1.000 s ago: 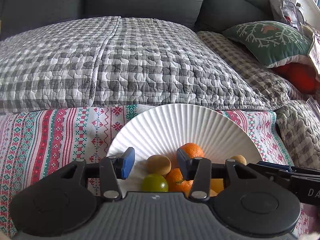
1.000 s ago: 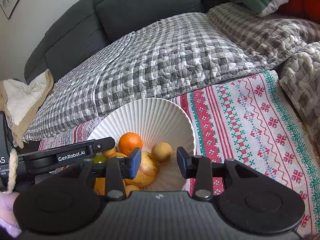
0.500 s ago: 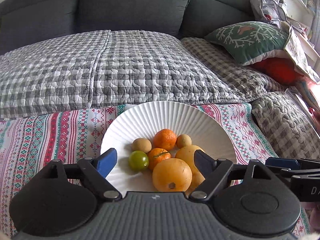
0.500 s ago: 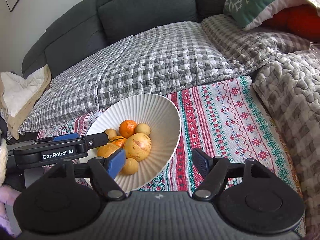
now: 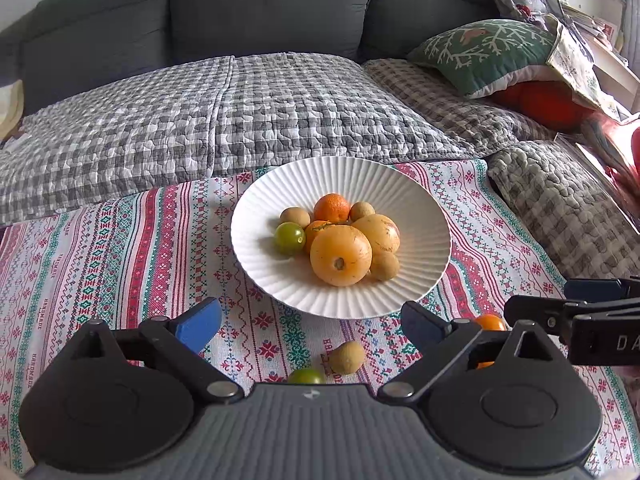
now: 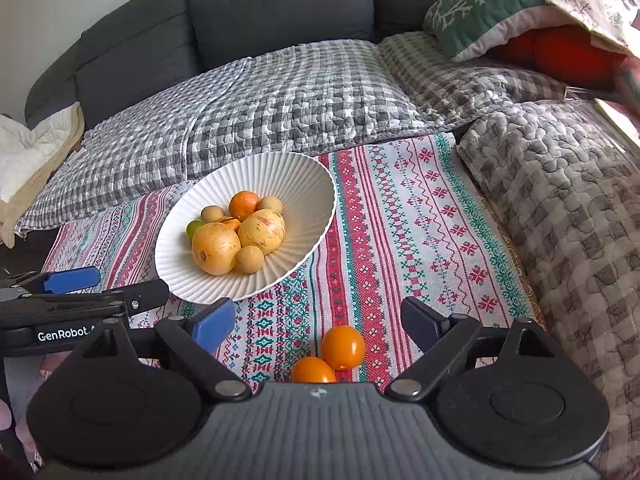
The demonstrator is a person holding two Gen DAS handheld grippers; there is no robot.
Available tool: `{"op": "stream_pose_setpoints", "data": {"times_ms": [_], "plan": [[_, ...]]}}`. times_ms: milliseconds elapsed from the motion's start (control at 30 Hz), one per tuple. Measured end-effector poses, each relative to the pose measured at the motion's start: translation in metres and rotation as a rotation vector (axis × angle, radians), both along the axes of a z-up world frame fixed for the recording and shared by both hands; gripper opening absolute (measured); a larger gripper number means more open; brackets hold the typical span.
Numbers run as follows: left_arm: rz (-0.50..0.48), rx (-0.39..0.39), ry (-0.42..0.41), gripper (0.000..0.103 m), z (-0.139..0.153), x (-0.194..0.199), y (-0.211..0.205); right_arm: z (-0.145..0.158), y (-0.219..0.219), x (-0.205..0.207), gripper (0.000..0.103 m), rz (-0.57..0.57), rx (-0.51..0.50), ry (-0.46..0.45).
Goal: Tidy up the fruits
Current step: 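Withdraw both grippers from the bowl back toward the fruit, then grasp an orange cherry tomato with the left gripper while the right gripper grasps another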
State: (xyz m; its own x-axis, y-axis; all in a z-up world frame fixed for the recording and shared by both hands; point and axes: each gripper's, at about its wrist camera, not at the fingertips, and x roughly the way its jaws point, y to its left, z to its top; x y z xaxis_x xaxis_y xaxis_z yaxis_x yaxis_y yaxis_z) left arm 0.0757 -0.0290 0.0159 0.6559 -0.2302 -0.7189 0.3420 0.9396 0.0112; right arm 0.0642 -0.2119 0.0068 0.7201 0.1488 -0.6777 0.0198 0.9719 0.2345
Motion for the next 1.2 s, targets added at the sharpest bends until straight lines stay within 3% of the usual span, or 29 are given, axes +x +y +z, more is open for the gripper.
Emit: {"op": "stream_pose_setpoints", "data": {"times_ms": [500, 800, 1200], "plan": [[-0.058, 0.057, -0.044, 0.097, -0.022, -0.059, 0.009, -0.011, -0.001, -0.027, 0.094, -0.011, -0.065, 0.025], [-0.096, 0.014, 0.012, 0.097, -0.034, -0.066, 0.011, -0.019, -0.021, -0.025, 0.095, -0.049, -0.097, 0.063], [-0.203, -0.033, 0.087, 0.097, -0.055, -0.074, -0.004, -0.032, -0.041, -0.023, 0.096, -0.105, -0.03, 0.147]]}}
